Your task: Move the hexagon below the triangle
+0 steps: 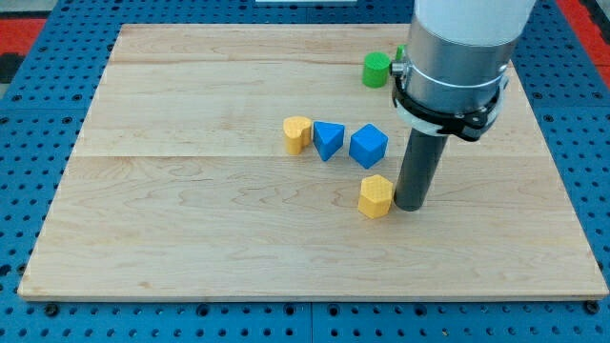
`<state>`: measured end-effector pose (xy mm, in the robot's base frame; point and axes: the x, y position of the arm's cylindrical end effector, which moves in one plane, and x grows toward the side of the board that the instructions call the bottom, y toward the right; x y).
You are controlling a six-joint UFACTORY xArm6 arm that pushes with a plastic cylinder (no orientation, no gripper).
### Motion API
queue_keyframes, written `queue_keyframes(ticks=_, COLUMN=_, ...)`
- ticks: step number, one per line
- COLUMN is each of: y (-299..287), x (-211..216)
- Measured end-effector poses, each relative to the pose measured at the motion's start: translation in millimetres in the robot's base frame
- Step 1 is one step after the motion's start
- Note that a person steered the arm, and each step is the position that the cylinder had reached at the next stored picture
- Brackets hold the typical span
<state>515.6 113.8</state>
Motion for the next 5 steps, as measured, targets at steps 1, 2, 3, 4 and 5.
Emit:
queue_keyframes(ticks=1, y=-4.1, x=12.9)
queue_keyframes(ticks=2, y=-32.1, x=15.1)
queue_keyframes(ticks=3, y=-44.6, x=-5.1)
queue_keyframes(ticks=4, y=-62.6, x=-23.4)
queue_keyframes(ticks=5, y=-72.3, x=-28.0)
